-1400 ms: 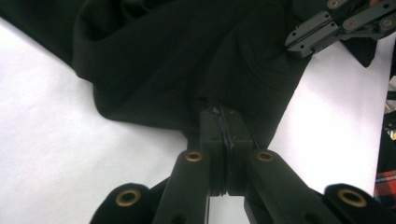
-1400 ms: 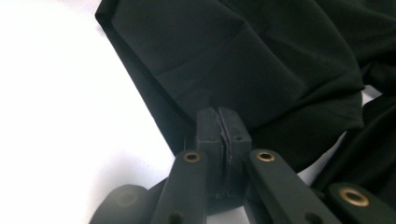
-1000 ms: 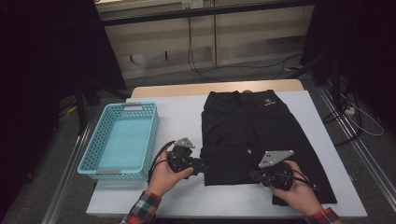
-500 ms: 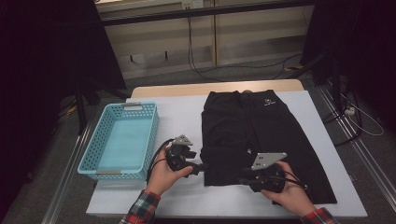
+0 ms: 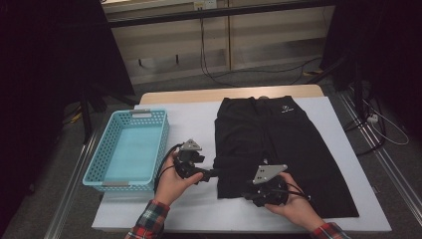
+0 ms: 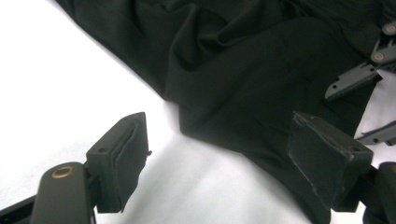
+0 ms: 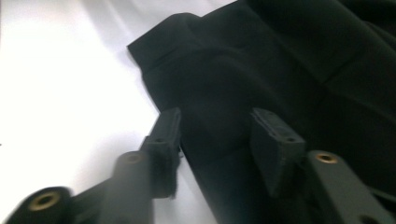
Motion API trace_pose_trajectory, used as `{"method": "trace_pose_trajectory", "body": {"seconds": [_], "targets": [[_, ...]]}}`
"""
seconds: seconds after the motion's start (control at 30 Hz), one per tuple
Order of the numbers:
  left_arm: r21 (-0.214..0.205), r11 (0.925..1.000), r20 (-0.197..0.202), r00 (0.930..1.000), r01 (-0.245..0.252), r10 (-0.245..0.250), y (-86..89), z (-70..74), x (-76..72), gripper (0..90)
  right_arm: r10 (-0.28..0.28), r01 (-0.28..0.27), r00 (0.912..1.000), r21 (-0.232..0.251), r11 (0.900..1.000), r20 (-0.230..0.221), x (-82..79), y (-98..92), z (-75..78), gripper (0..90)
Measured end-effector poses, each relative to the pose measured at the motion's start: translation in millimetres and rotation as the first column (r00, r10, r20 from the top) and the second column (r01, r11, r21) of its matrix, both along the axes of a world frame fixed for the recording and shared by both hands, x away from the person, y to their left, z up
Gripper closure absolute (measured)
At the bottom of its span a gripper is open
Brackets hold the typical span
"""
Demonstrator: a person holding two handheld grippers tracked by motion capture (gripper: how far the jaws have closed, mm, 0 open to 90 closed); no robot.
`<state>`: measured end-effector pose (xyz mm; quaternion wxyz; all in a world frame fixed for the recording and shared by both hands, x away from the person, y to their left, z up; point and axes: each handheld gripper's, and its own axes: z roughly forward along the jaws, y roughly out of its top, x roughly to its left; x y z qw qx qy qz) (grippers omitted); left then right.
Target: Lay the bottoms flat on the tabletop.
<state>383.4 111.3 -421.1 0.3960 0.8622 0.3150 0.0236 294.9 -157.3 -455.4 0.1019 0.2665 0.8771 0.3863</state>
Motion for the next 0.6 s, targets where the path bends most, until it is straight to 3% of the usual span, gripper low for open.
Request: {"method": "trace_pose_trajectory", "body": {"seconds": [0.4, 0.5, 0.6], "targets": [[-0.008, 0.9996, -0.016, 0.9995, -0.026, 0.026, -0.7, -1.0, 4.0, 21.4, -0.006, 0.006, 0.9999, 0.004, 1.0, 0.011, 4.4, 4.9, -0.1, 89.0], [-0.01, 0.9992, -0.016, 0.9992, -0.038, 0.038, 0.0, -0.5, 4.4, 21.4, -0.006, 0.007, 0.9998, -0.014, 0.9999, 0.021, 4.5, 6.6, 1.1, 90.0], [-0.026, 0.9981, -0.032, 0.998, -0.056, 0.055, 2.6, 0.7, 6.8, 24.0, -0.007, 0.007, 1.0, -0.004, 1.0, 0.002, 5.1, 5.1, 1.9, 90.0]]}}
